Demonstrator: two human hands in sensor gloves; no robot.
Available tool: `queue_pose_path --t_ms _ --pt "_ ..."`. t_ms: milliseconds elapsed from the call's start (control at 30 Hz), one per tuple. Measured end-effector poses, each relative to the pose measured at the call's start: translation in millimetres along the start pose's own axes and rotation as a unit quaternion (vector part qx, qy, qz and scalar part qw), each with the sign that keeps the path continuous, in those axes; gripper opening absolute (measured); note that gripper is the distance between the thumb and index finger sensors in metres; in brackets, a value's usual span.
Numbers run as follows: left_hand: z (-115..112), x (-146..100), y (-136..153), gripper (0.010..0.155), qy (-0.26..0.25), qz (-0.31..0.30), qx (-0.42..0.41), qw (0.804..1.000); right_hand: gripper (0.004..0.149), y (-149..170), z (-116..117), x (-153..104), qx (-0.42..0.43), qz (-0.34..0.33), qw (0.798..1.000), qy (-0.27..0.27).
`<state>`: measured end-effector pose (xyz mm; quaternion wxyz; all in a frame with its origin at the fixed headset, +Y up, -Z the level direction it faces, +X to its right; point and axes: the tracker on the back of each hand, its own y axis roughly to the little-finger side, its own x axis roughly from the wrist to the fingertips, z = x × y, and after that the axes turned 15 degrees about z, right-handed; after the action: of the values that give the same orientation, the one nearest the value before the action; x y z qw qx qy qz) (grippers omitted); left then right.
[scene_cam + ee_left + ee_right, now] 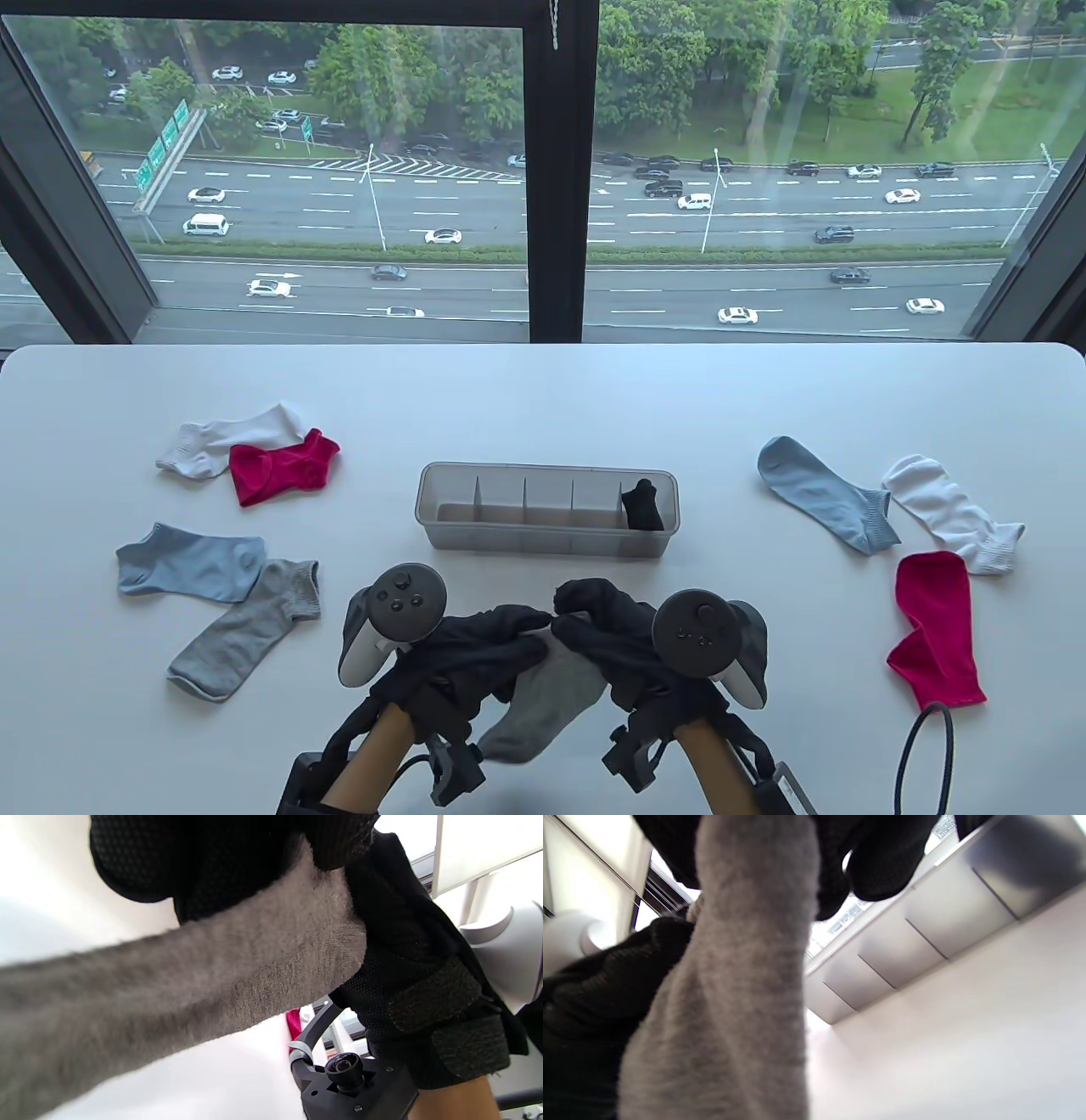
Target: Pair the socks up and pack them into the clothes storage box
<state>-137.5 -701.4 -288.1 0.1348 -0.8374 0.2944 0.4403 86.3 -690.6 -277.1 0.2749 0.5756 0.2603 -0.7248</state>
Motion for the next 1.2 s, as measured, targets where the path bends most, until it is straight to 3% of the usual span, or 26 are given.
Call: queue_pose_path --t_ms 67,133,200,267,367,467,500,567,700,800,933,1000,1067,1200 --pt "-10 9 5 0.047 -0.055 0.046 0.096 0.993 0.047 10 16 9 -0.077 0.043 0.996 0.003" --pt "-21 18 12 0.06 -0.051 0.088 0.222 0.97 0.054 23 30 17 -0.174 0.081 0.981 0.019" --pt "-24 20 17 0.069 -0.052 0.121 0.309 0.942 0.064 28 35 20 -0.224 0.099 0.97 -0.005" --pt "-19 18 19 0.073 -0.08 0.144 0.358 0.919 0.064 23 36 14 -0.274 0.092 0.956 -0.05" --pt "-4 12 23 0.075 -0.125 0.164 0.365 0.908 0.064 16 52 5 -0.301 0.059 0.939 -0.153" --pt "9 6 33 0.076 -0.138 0.193 0.368 0.899 0.072 26 79 14 -0.309 0.136 0.899 -0.277" --pt "14 3 36 0.077 -0.142 0.208 0.376 0.892 0.074 27 81 16 -0.316 0.136 0.899 -0.27" --pt "28 -2 43 0.078 -0.152 0.245 0.386 0.876 0.074 27 75 18 -0.315 0.103 0.917 -0.221" --pt "67 -15 68 0.078 -0.242 0.323 0.357 0.842 0.074 27 50 9 -0.281 0.068 0.949 -0.124" --pt "84 -20 98 0.076 -0.245 0.403 0.331 0.817 0.074 35 38 10 -0.309 0.086 0.942 -0.098" --pt "88 -18 132 0.078 -0.188 0.465 0.291 0.815 0.074 40 36 11 -0.35 0.093 0.928 -0.083" --pt "88 -17 142 0.078 -0.172 0.469 0.268 0.824 0.075 40 36 11 -0.353 0.095 0.927 -0.085" --pt "88 -16 142 0.08 -0.185 0.459 0.27 0.826 0.075 39 36 11 -0.346 0.096 0.929 -0.085" --pt "86 -16 141 0.082 -0.182 0.477 0.293 0.809 0.075 35 37 11 -0.341 0.093 0.932 -0.086"
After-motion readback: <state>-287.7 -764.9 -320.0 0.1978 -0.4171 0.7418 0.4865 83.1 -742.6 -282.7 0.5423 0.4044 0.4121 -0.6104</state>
